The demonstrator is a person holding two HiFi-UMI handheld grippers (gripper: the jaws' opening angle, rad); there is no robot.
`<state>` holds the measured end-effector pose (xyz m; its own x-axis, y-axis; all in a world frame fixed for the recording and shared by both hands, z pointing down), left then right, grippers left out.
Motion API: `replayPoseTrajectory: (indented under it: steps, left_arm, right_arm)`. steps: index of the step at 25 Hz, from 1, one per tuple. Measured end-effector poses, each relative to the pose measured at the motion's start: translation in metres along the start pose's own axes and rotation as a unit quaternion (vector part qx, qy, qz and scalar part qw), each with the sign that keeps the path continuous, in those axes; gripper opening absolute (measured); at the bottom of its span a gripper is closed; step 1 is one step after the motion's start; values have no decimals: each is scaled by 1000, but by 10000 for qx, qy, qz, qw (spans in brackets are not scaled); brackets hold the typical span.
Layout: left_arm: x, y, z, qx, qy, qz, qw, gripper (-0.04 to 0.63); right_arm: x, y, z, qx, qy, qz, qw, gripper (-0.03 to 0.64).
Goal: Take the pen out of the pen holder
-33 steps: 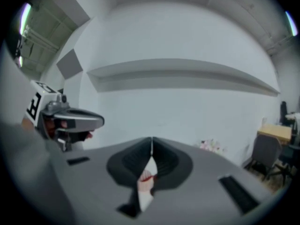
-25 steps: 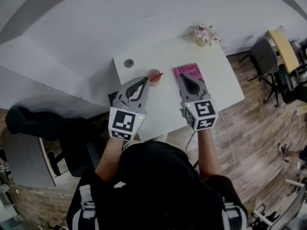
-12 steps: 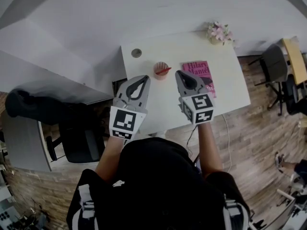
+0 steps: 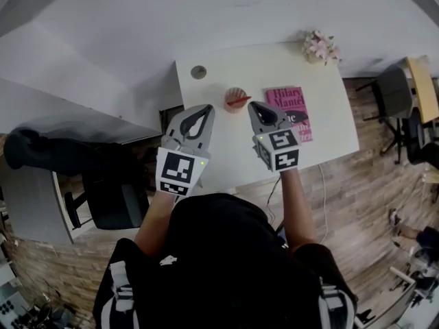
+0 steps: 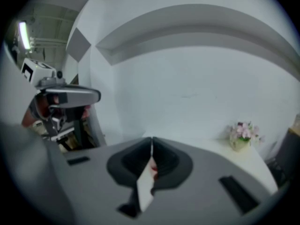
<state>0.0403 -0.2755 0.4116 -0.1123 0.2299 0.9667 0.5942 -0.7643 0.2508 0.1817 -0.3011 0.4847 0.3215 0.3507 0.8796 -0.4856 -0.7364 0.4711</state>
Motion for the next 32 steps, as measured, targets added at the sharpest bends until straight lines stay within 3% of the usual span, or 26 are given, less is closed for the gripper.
replayPoseTrajectory:
  steps: [12, 22, 25, 32]
  left_arm:
    - [20, 19, -26, 164, -195, -300, 9992, 18]
    - [40, 26, -44, 124, -359, -505, 9980, 18]
    - [42, 25, -46, 115, -346, -552, 9978, 18]
    - [48, 25, -43, 144, -313, -664, 9972, 18]
  right_arm:
    - [55, 56, 5, -196, -212, -1445, 9891, 37]
    - [95, 85, 22, -210, 190, -2139, 9764, 40]
    - [106, 91, 25, -259, 311, -2346, 9713, 119]
    - [121, 104, 34, -305, 825, -2396, 9669, 164]
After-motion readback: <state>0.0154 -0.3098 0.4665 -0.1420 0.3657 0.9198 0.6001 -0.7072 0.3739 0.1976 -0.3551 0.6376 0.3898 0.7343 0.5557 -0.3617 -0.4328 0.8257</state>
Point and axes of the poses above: the fingertips, and each gripper's own axes: y forward along the fingers, z to its right, x out of its underside, the point moved 4 cm from there along -y, backward along the fingers, and after that the axes turned 8 degrees about -y, right-handed, at the moved point
